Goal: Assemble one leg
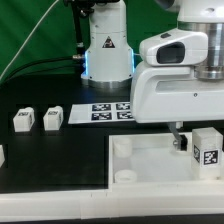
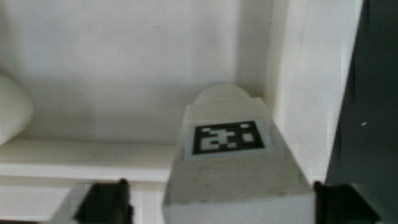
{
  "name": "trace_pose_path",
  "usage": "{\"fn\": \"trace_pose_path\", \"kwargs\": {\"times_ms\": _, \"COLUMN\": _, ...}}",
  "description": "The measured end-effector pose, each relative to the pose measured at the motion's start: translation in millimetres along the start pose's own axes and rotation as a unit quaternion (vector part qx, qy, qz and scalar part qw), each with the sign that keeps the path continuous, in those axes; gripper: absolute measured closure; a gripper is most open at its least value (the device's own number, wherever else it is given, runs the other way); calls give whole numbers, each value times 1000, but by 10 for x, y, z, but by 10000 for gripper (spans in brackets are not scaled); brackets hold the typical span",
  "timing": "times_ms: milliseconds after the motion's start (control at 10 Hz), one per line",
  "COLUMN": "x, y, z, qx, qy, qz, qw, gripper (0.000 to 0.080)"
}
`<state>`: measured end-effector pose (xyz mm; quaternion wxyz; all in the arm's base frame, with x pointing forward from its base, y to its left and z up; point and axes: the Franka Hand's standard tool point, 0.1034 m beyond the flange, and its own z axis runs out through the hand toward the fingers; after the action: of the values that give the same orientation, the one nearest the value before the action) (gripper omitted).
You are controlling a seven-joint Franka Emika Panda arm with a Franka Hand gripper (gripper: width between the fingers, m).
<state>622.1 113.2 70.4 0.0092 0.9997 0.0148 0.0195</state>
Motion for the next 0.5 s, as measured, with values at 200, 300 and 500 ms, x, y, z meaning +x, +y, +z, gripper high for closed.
{"fn": "trace_pose_path", "kwargs": {"times_ms": 200, "x": 0, "y": 2, "z": 0, "qx": 0, "qy": 0, "qz": 0, "qw": 1000, "gripper": 508}}
{"fn": "trace_pose_path", "kwargs": {"times_ms": 300, "x": 0, "y": 3, "z": 1, "qx": 0, "qy": 0, "qz": 0, "qw": 1000, "gripper": 508}}
{"fn": "trace_pose_path", "kwargs": {"times_ms": 500, "x": -1, "y": 2, "z": 2, "qx": 0, "qy": 0, "qz": 24, "qw": 1000, "gripper": 508}}
